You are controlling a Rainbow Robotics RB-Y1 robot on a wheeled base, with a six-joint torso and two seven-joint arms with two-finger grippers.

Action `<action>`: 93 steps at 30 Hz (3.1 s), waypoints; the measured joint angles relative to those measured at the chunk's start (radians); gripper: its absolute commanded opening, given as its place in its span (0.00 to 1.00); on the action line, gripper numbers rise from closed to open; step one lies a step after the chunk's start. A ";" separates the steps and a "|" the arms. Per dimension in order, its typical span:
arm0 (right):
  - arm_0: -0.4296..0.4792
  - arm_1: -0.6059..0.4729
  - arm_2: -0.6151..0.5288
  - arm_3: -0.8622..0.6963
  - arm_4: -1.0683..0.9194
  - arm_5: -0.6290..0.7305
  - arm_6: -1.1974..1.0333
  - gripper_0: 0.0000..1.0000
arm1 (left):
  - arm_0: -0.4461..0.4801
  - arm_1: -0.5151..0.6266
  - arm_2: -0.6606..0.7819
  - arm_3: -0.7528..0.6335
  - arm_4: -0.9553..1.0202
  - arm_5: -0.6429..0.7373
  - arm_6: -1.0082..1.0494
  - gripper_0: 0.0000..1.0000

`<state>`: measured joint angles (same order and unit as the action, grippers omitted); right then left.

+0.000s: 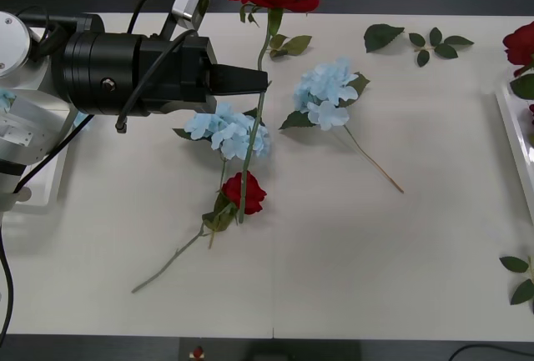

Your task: Put the red flowers into the right box and the blue flowers into the left box

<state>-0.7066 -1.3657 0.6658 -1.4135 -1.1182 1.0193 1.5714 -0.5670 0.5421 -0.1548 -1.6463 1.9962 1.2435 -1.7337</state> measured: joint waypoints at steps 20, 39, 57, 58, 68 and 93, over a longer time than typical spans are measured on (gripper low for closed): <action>0.000 0.176 0.043 0.467 0.470 -0.216 0.000 0.07 | 0.000 0.000 0.000 -0.001 0.000 0.000 0.000 0.00; 0.000 0.248 0.043 0.650 0.546 -0.348 0.001 0.87 | 0.000 0.000 0.000 -0.001 0.000 0.000 0.000 0.00; 0.000 0.141 -0.030 0.282 -0.237 -0.160 0.333 0.92 | 0.000 0.000 0.000 -0.001 0.000 0.000 0.000 0.00; 0.000 0.141 -0.054 0.264 -0.275 -0.141 0.372 0.93 | 0.000 0.000 0.000 -0.001 0.000 0.000 0.000 0.00; 0.000 0.135 -0.137 0.165 -0.838 0.046 0.753 0.93 | 0.000 0.000 0.000 -0.002 0.000 0.000 0.000 0.00; 0.487 0.208 -0.287 -0.216 -1.450 -0.034 0.823 0.95 | 0.000 0.000 0.000 -0.003 0.000 0.000 0.000 0.00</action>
<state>-0.2197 -1.1572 0.3791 -1.6299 -2.5685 0.9849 2.3941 -0.5670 0.5417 -0.1548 -1.6491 1.9962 1.2434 -1.7337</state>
